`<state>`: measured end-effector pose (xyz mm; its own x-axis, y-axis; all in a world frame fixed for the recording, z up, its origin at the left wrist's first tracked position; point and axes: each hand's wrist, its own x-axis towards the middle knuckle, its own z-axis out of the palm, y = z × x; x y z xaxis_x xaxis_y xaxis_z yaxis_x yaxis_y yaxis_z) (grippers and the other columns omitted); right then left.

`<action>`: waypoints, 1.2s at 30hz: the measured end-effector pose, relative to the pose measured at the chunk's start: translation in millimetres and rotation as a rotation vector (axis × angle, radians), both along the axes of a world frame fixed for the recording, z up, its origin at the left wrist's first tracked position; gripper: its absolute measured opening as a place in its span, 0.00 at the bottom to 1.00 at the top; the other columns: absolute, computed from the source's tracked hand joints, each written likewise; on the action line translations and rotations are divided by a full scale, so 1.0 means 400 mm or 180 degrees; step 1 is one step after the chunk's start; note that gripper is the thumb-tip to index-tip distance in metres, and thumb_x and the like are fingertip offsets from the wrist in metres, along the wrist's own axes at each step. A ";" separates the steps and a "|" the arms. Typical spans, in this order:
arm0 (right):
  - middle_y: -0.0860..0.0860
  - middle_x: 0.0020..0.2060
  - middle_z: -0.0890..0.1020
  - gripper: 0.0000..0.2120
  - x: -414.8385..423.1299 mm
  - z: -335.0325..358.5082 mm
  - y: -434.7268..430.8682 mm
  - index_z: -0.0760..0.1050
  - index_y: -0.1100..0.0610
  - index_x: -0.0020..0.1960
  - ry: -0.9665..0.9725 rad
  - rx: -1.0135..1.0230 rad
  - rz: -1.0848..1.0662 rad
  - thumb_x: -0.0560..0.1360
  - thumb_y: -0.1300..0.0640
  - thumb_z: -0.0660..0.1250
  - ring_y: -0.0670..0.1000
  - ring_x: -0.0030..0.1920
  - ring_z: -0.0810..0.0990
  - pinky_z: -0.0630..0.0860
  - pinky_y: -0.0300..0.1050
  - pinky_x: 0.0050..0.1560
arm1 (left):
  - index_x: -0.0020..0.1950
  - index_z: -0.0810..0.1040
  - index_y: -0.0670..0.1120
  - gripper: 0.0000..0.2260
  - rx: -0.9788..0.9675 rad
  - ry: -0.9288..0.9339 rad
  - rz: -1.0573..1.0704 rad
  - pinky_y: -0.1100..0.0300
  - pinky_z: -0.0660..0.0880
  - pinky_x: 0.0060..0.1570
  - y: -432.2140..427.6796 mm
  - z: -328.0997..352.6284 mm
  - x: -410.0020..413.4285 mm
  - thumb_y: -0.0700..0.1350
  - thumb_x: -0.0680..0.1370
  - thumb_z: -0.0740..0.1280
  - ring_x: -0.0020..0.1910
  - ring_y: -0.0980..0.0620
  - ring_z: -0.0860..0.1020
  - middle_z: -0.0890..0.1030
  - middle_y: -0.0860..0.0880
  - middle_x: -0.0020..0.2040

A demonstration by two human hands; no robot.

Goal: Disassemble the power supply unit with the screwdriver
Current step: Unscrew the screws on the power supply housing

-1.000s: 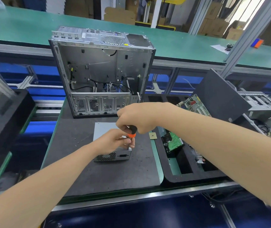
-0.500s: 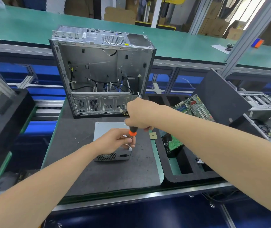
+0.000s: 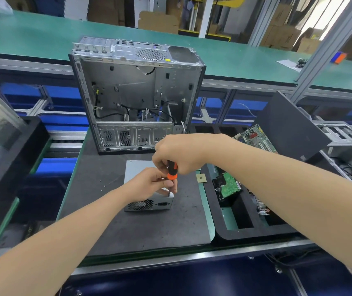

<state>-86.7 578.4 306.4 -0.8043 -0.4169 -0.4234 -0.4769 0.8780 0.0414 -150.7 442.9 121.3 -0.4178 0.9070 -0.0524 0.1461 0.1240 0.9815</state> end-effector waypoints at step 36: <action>0.47 0.44 0.77 0.10 0.001 0.017 -0.007 0.76 0.52 0.51 0.0222 -0.0303 -0.0725 0.73 0.49 0.71 0.51 0.49 0.76 0.77 0.49 0.45 | 0.61 0.82 0.40 0.10 0.0310 -0.0290 -0.0100 0.43 0.81 0.63 -0.003 0.077 -0.010 0.42 0.82 0.69 0.58 0.41 0.85 0.86 0.39 0.56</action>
<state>-86.4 575.7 313.2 -0.9079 -0.2569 -0.3312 -0.2652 0.9640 -0.0207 -154.7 441.8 151.9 -0.3865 0.9223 0.0001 0.0580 0.0242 0.9980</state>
